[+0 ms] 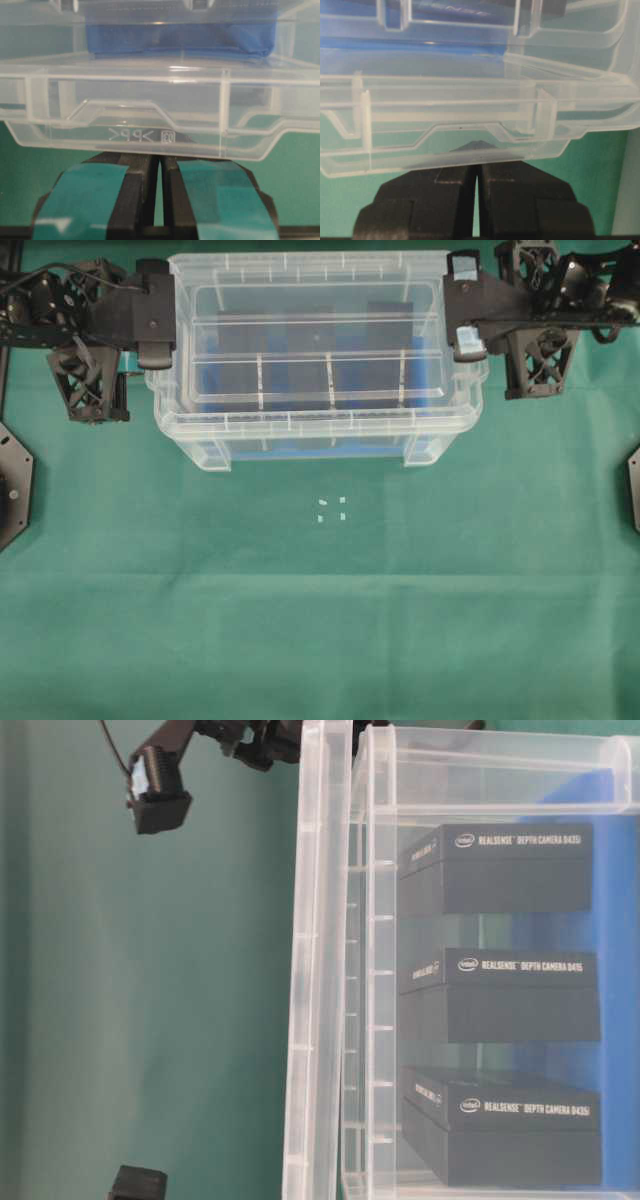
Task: Clamp the lid of the box with both arms, then lift and open it.
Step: 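Lift the clear lid upward off the box with both grippers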
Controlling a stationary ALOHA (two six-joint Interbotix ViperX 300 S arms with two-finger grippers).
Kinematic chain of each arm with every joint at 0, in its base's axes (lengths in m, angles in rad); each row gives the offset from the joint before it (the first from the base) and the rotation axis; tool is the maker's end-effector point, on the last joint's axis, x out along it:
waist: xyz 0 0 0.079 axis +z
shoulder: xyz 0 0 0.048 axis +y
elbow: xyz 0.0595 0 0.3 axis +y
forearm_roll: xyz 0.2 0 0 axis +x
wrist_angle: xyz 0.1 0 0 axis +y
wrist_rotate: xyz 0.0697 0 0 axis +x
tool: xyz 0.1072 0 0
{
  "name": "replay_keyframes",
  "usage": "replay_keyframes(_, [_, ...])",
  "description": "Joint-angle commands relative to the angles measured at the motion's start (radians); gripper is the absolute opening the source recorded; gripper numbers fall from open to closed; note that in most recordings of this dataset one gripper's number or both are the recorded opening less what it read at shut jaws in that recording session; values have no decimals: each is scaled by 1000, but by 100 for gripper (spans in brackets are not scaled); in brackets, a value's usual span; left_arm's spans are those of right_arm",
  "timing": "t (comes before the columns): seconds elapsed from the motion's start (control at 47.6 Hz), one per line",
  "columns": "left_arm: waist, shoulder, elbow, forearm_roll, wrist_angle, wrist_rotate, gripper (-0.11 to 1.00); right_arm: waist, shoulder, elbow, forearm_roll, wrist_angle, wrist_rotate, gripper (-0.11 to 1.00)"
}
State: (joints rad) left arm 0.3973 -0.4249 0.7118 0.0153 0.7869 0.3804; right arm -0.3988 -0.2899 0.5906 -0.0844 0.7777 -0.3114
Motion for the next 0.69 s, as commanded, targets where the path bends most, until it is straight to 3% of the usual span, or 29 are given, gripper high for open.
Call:
replay_keyframes(0.0, [-20,-9,-58,-5,-8,-5,2,38,-26,-67,11,-8,3,0])
replay_keyframes(0.42, [-20,-12,-75,-5,26,-8,2,44,-38,-109,12,63,6,0])
replay_keyframes(0.672, [-52,-26,-71,-5,43,-40,2,72,-48,-109,11,97,67,0])
